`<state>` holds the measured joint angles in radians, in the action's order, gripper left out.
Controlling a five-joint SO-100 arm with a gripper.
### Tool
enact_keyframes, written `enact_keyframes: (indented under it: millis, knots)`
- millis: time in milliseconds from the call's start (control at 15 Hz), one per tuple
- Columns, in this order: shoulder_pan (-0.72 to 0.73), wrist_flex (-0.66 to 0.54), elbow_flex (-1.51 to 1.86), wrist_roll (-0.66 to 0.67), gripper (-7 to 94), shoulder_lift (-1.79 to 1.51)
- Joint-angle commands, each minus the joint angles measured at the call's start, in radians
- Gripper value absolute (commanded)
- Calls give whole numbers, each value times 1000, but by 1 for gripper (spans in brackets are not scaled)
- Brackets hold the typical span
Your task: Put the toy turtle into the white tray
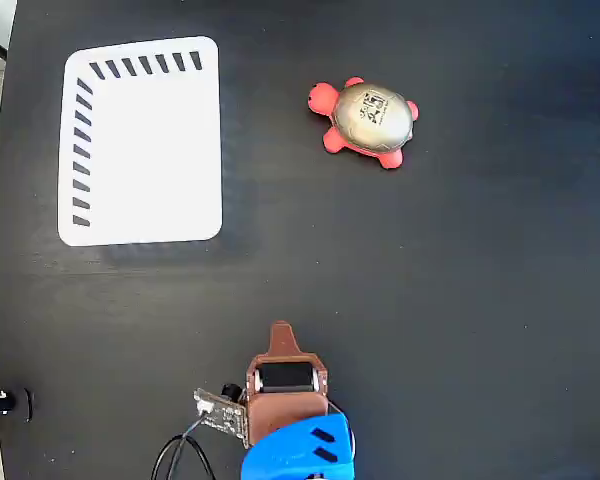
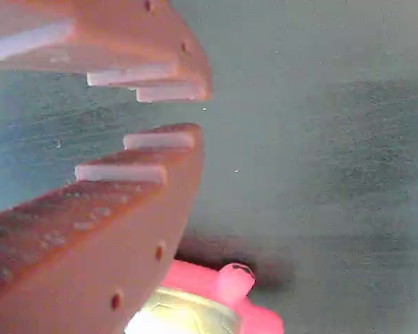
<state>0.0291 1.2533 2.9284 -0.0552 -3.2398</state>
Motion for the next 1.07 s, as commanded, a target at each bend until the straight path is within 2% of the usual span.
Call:
enact_keyframes:
  millis: [0, 1000]
  knots:
    - [6, 15, -9, -9, 0, -11]
    - [38, 17, -9, 17, 0, -8]
